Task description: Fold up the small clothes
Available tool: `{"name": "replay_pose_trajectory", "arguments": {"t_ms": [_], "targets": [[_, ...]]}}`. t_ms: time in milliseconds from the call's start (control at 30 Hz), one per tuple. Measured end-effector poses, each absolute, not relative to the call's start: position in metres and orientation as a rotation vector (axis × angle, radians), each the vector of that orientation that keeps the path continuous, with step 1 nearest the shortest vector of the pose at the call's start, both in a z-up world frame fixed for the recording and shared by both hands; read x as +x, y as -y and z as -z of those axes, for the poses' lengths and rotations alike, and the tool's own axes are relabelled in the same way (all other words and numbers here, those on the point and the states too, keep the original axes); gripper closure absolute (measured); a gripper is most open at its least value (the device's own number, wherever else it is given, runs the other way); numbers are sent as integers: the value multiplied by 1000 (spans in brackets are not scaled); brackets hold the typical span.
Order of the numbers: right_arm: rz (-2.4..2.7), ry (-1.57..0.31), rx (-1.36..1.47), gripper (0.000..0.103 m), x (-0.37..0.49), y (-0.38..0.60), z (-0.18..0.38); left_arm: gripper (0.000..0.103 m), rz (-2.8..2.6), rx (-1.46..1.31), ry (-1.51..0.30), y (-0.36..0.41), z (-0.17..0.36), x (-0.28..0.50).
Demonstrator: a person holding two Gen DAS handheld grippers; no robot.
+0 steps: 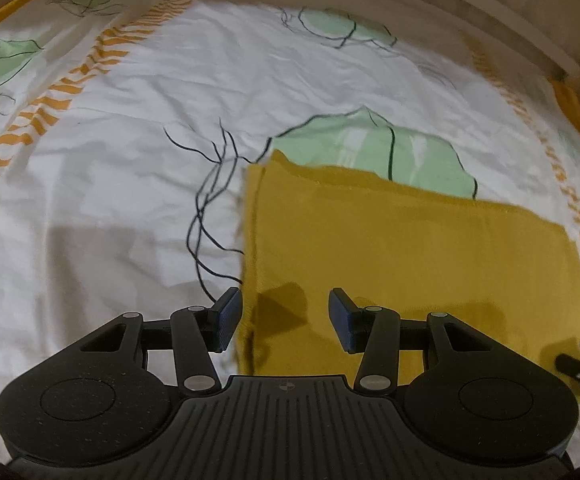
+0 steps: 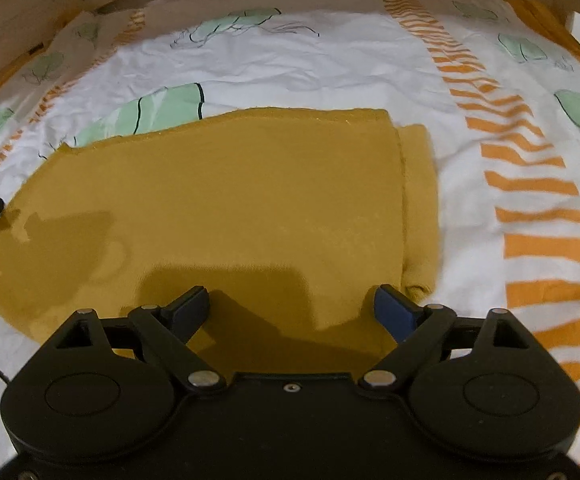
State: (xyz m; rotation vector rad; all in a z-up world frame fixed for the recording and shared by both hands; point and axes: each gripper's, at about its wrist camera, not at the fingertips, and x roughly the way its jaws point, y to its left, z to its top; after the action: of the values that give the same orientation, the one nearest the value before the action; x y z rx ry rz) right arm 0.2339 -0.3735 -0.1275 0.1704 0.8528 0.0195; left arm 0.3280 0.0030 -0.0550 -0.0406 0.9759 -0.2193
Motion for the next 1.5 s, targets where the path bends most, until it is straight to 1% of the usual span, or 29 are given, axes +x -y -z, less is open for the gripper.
{"name": "replay_pose_trajectory", "arguments": {"t_ms": [100,167,233,300,367,633,800,933,967,1033,1100,1133,1233,1500], "targets": [[-34,-847,168,9,232,374,127,57,218,-17,-984,2,60,327],[-50,-846,183,2,231,376,127,57,217,-4,-995,5,64,327],[-54,-850,201,0,230,379,128,57,219,11,-1007,8,69,328],[-50,-847,221,0,228,384,128,52,224,21,-1010,10,72,328],[-53,-844,259,0,226,390,128,35,241,12,-1008,11,74,328],[-43,-811,422,0,225,420,124,20,275,-2,-988,19,70,323],[-34,-799,628,0,225,452,135,19,294,-4,-1007,25,74,322],[-39,-802,693,0,230,463,142,17,288,-8,-1049,27,85,326],[-42,-803,697,0,231,464,141,13,290,-12,-1057,27,88,327],[-59,-806,714,0,234,467,142,11,290,-32,-1074,26,94,328],[-73,-793,749,0,236,471,146,6,295,-22,-1071,29,97,327],[-81,-784,765,0,237,473,148,2,304,-10,-1070,31,98,326],[-106,-755,795,0,238,478,153,1,297,34,-1066,39,103,323],[-140,-771,770,0,245,477,151,1,268,84,-1034,47,106,317]]}}
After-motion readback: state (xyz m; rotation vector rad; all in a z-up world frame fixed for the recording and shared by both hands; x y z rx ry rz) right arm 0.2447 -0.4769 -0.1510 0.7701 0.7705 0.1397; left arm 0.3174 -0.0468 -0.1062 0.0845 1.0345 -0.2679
